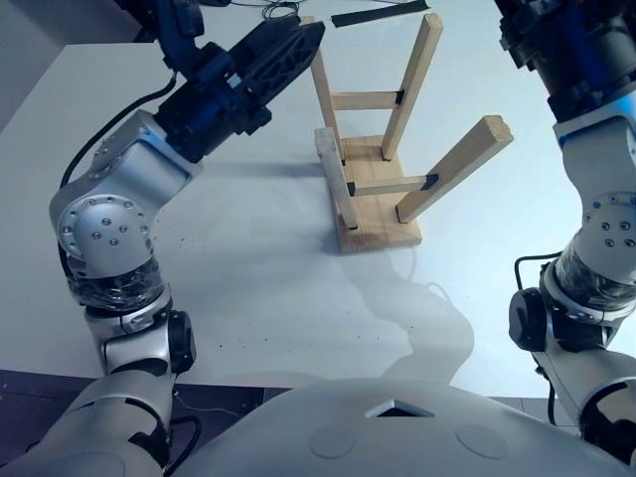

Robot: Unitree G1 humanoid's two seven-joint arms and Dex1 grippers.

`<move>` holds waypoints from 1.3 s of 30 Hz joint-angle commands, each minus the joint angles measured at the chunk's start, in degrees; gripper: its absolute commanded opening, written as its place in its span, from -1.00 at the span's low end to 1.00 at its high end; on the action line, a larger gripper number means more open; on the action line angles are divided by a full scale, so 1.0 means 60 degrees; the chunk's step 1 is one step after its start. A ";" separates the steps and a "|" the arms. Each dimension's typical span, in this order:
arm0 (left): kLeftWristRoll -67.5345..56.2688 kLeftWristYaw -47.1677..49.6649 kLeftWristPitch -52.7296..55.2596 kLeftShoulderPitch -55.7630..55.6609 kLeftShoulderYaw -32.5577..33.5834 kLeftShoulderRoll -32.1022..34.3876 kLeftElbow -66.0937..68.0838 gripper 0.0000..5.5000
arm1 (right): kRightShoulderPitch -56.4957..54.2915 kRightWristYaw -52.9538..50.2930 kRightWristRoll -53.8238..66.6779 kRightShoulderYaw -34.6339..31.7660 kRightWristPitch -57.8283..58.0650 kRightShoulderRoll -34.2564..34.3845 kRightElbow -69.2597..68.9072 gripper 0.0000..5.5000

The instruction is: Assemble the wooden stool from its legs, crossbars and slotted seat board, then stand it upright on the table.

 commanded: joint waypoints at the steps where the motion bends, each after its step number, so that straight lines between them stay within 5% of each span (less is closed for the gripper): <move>1: 0.0054 0.0577 0.0050 -0.1066 -0.0323 -0.0226 0.0115 -0.06 | -0.0120 -0.0010 -0.0004 0.0237 -0.0086 -0.0035 -0.0079 -0.19; 11: -0.0326 0.0659 0.0124 -0.1914 -0.0676 -0.0596 0.0410 -0.06 | -0.0117 -0.0201 0.0009 0.0328 -0.0126 0.0020 -0.0216 -0.19; 20: 0.3474 -0.1367 -0.1520 0.1760 -0.3832 -0.0478 0.1504 -0.06 | -0.0241 -0.0232 -0.0206 -0.0068 -0.0294 -0.0370 0.0188 -0.19; 31: 0.1859 -0.0774 -0.1207 -0.0740 -0.1547 -0.0995 0.1784 -0.06 | 0.0056 -0.0425 -0.0478 -0.0675 -0.0580 -0.0648 0.0325 -0.19; 39: 0.2688 -0.1982 -0.1636 -0.0684 -0.0744 0.0156 0.2902 -0.06 | 0.0985 -0.0258 -0.1741 -0.1892 -0.1234 -0.2020 0.1900 -0.19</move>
